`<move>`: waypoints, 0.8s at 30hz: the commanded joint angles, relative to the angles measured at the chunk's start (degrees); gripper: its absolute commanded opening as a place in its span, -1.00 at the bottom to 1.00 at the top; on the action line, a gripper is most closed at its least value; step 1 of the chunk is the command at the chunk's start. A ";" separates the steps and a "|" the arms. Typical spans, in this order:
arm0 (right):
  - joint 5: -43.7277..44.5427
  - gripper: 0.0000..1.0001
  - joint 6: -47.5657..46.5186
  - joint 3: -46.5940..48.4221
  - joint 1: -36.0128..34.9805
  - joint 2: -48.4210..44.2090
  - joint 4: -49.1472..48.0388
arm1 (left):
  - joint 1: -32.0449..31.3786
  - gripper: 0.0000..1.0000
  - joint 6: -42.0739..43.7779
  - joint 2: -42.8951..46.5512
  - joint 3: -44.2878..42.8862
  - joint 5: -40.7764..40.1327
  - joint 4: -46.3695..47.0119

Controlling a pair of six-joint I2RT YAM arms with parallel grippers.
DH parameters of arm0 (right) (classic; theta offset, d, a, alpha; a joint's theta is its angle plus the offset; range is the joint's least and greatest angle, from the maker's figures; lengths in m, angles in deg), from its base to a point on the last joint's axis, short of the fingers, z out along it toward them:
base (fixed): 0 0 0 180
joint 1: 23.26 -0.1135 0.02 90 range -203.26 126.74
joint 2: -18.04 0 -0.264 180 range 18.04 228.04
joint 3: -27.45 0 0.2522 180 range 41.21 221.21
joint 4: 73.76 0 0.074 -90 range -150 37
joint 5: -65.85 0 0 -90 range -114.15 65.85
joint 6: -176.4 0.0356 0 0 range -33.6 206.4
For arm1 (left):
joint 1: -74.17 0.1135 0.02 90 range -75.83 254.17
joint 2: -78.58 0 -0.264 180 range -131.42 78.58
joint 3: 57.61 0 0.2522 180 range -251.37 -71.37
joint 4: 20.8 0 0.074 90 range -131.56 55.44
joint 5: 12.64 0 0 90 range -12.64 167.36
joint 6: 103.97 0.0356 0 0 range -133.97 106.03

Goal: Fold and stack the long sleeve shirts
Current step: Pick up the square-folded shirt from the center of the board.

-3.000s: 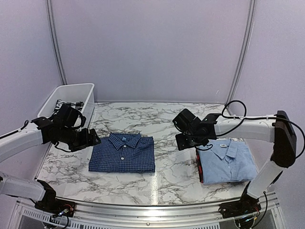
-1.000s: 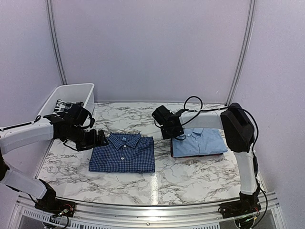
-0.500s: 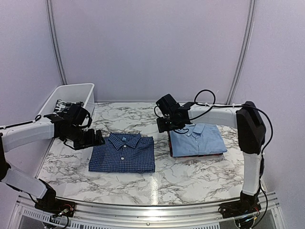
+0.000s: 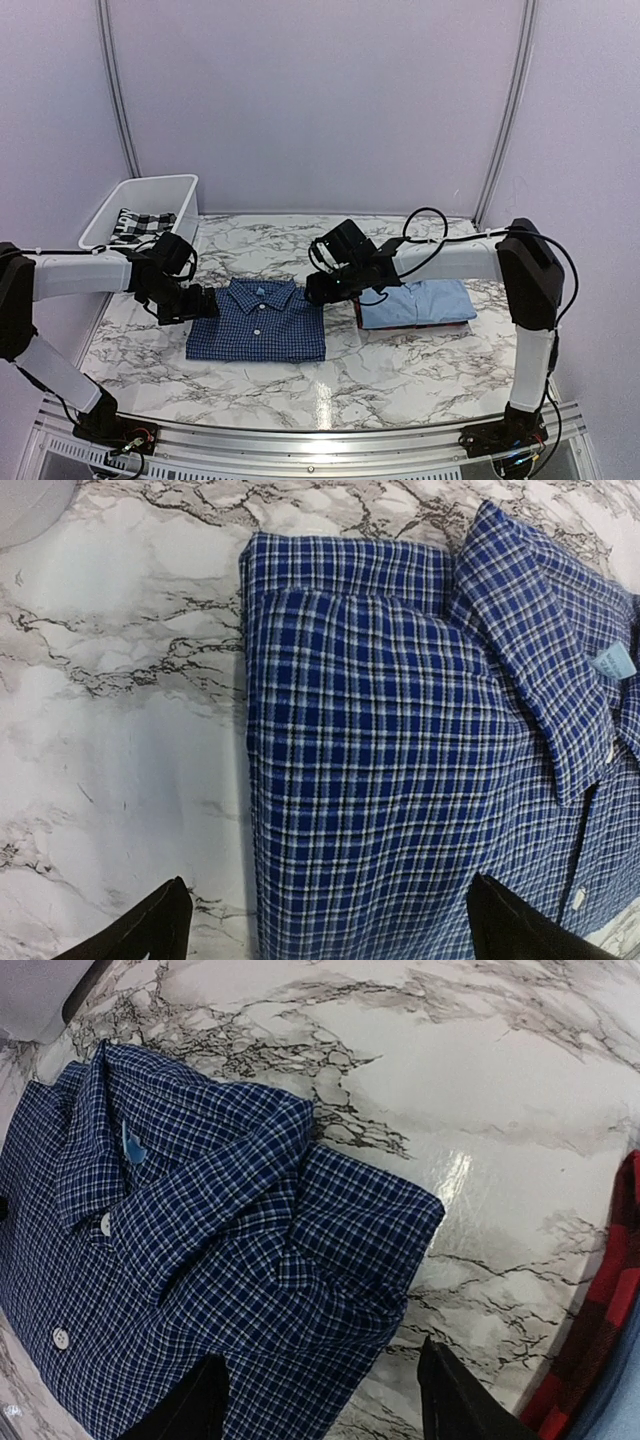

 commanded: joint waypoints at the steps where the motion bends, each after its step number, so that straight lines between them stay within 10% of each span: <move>1: -3.69 0.20 2.74 -0.94 -0.76 1.42 -4.58 | 0.28 0.98 0.29 -1.79 0.99 0.84 3.21; 24: -2.99 0.02 6.74 -5.76 -3.38 3.96 -7.28 | -0.22 0.70 -0.81 -7.72 3.34 2.51 9.62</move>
